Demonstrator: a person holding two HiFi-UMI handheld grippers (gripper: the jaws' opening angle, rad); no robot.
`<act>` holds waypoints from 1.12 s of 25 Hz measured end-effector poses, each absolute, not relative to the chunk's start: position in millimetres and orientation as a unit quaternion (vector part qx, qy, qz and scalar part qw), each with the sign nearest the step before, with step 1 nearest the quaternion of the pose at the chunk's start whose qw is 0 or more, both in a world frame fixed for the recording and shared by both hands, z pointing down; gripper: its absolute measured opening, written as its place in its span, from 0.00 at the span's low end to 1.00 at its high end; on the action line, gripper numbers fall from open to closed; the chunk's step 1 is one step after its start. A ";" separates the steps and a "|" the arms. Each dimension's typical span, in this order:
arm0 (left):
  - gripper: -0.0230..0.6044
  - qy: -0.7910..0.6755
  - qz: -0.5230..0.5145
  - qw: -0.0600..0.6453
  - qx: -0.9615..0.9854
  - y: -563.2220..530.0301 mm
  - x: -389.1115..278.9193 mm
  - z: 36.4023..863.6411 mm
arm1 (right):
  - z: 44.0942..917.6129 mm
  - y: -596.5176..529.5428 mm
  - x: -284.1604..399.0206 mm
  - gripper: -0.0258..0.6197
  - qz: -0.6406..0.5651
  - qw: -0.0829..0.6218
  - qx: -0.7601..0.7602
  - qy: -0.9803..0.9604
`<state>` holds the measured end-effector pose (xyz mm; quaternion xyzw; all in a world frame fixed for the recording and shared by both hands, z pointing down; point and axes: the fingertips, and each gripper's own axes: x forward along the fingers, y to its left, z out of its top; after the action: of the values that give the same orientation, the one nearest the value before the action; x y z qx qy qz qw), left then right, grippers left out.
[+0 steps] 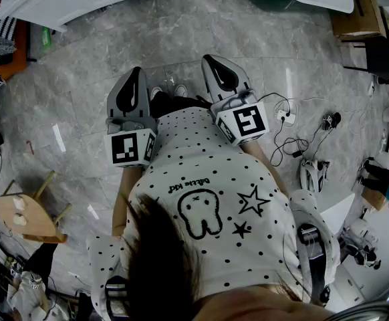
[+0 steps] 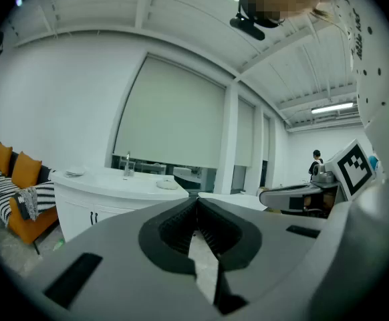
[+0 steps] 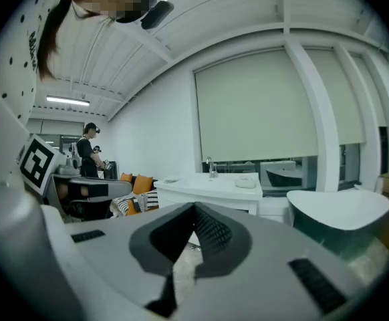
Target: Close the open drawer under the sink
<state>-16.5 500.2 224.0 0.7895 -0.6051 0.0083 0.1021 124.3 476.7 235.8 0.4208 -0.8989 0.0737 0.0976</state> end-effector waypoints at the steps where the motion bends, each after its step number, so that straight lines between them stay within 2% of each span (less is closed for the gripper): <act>1: 0.05 -0.605 0.007 0.102 0.790 499.0 -16.1 224.6 | 236.2 475.6 123.7 0.06 0.072 0.097 0.419 -0.900; 28: 0.05 -0.597 0.023 0.116 0.793 507.7 16.1 229.4 | 231.6 478.9 145.0 0.06 0.070 0.076 0.405 -0.908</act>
<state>16.1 507.7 229.4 0.7932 -0.5974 0.0231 0.1158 145.0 478.9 231.6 0.4050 -0.9085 0.0700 0.0759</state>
